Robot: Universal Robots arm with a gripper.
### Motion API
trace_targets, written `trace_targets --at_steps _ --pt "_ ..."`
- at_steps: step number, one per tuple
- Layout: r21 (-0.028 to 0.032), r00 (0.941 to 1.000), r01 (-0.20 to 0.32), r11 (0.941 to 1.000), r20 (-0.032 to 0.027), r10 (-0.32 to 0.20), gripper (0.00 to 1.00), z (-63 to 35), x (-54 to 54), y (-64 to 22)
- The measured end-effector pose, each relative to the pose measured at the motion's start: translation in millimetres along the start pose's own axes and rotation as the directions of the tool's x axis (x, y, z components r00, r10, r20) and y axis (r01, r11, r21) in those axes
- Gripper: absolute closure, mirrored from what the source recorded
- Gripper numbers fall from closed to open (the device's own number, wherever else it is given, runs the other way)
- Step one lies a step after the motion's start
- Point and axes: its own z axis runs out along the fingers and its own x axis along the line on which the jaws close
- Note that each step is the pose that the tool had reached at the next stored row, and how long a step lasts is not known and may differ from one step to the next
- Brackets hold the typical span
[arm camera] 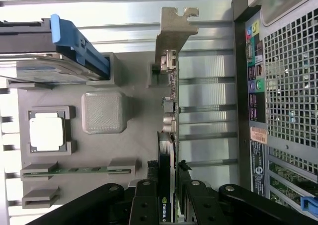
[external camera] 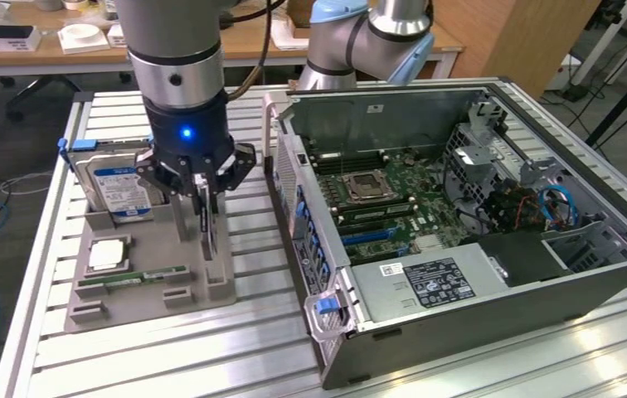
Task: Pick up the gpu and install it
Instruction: 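Pick up the gpu and move the gpu toward the slot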
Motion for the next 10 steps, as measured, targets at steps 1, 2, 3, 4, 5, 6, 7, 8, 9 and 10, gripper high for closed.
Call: trace_targets --at_steps 1,2,3,4,5,6,7,8,9,10 --pt "0.0 1.0 0.0 1.0 0.0 0.0 0.74 -2.0 -0.1 0.1" --pt "0.0 1.0 0.0 1.0 0.0 0.0 0.74 -4.2 -0.1 0.2" --pt "0.0 1.0 0.0 1.0 0.0001 0.0 0.74 -6.9 -0.1 0.3" --pt "0.0 1.0 0.0 1.0 0.0 0.0 0.74 -9.8 -0.2 0.4" --pt "0.0 1.0 0.0 1.0 0.0 0.0 0.74 -12.7 -0.2 0.6" --pt "0.0001 1.0 0.0 1.0 -0.0001 0.0 0.74 -15.1 -0.3 0.7" --pt "0.0 1.0 0.0 1.0 0.0 0.0 0.74 -16.9 -0.3 0.8" --pt "0.0 1.0 0.0 1.0 0.0 0.0 0.74 -19.0 -0.4 0.9" --pt "0.0 1.0 0.0 1.0 0.0 0.0 0.74 -21.0 -0.4 0.9" --pt "0.0 1.0 0.0 1.0 0.0 0.0 0.74 -23.1 -0.4 1.0"
